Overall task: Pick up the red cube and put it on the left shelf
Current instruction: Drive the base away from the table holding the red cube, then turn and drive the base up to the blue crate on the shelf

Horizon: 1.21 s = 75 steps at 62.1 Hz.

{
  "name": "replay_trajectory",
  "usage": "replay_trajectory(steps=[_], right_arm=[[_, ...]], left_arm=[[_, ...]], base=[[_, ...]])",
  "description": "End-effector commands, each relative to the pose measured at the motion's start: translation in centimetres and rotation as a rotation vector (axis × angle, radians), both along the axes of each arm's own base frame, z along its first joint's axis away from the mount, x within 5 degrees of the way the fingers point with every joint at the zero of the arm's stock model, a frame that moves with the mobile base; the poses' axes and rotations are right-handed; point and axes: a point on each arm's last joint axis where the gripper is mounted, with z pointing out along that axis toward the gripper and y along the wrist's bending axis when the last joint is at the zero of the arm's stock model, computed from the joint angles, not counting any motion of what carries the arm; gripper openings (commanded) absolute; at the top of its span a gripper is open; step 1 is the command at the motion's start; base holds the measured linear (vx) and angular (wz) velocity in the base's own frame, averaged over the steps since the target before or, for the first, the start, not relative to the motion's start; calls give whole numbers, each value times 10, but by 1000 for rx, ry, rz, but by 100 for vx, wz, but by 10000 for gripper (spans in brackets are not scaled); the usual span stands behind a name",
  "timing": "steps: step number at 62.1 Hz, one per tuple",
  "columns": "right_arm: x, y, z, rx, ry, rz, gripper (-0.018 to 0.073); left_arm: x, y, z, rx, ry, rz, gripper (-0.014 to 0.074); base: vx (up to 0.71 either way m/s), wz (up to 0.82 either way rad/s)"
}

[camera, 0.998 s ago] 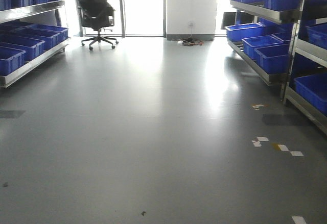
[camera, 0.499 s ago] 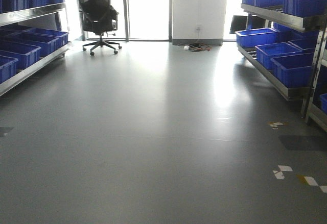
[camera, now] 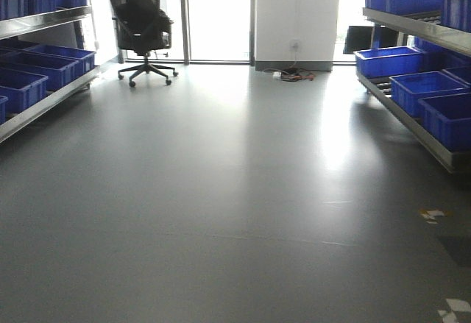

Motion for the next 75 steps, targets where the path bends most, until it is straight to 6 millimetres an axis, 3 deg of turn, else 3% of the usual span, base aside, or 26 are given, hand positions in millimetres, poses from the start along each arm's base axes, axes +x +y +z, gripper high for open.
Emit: replay_trajectory(steps=[1,75], right_arm=[[0,0,15,9,-97,1,59],[0,0,15,9,-97,1,59]], left_arm=[[-1,1,1,-15,-87,2,102],[-1,1,1,-15,-87,2,102]], base=[[60,26],[61,60]])
